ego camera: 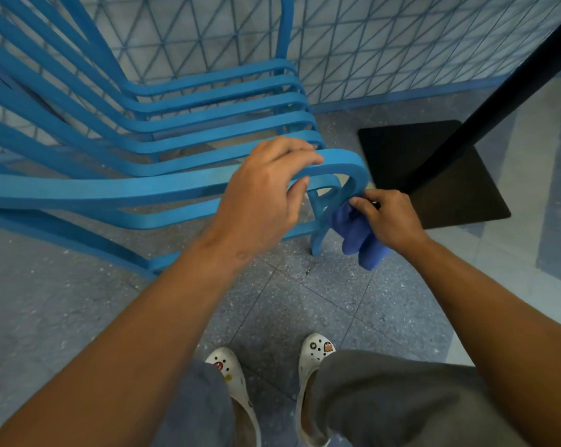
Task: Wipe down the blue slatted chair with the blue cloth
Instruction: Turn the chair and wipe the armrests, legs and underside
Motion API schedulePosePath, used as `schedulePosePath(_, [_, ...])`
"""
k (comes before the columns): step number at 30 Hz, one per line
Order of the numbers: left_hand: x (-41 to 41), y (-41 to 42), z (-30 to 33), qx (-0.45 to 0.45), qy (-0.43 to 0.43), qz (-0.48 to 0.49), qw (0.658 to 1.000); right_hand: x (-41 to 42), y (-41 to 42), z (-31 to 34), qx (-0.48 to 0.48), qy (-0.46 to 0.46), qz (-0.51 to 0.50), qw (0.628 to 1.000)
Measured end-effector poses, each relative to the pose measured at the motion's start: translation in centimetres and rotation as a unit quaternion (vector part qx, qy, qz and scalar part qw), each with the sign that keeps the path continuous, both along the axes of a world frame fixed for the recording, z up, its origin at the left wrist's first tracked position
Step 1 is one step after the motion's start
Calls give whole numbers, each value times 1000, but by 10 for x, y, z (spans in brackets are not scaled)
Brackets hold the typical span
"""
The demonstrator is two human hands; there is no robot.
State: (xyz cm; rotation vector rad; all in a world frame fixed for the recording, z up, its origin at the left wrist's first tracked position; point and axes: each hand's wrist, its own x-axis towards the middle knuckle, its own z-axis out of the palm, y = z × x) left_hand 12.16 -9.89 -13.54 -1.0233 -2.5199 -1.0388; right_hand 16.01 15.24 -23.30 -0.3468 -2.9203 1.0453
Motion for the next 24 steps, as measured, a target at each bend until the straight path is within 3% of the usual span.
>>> schedulePosePath(5, [11,-2,-1,-1,18,-34,999,3,-2,6,6,-43,-15,999])
schedulePosePath(12, [-3,-11,-5,-25,2,24,999,4,-13,64,-9,90,-50,995])
schedulePosePath(15, [-4,-11,-9,-16,5,16,1000,1,-17,57,-21,106,-55,993])
schedulePosePath(24, [18,-3,-30,18,68,-66,995,4,-17,-30,1,-105,-49,993])
